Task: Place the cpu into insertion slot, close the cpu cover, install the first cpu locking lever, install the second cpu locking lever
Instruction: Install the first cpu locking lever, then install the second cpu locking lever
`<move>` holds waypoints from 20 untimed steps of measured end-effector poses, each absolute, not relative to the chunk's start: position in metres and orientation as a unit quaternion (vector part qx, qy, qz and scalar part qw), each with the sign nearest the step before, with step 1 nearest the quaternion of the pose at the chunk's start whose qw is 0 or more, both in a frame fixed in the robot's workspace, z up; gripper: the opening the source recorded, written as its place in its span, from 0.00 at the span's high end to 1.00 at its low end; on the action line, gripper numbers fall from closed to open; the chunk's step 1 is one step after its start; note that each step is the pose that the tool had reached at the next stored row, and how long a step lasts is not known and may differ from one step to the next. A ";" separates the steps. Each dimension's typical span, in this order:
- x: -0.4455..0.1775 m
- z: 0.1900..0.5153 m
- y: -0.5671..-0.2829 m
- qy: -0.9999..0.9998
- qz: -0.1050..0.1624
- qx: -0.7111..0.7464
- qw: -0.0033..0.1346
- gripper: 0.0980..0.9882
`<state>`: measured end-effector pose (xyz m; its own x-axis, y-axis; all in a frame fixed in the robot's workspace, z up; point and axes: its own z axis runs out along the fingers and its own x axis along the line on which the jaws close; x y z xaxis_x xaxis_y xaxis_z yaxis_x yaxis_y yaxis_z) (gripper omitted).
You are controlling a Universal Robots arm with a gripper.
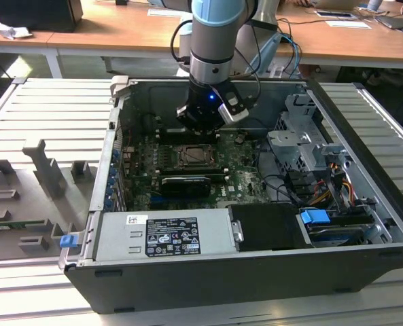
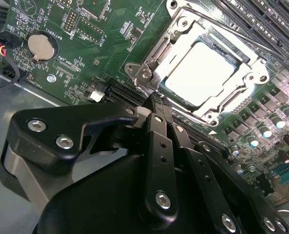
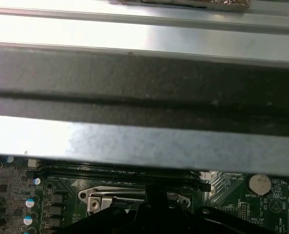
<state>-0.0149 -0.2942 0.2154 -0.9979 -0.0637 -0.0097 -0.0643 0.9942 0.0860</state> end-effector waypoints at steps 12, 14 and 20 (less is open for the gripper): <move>-0.015 0.215 -0.300 0.999 0.043 -0.032 0.003 0.99; -0.015 0.215 -0.302 0.999 0.043 -0.032 0.003 0.99; -0.015 0.220 -0.303 0.999 0.043 -0.032 0.003 0.99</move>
<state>-0.0149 -0.3035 0.2201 -0.9979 -0.0637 -0.0096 -0.0643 0.9943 0.0855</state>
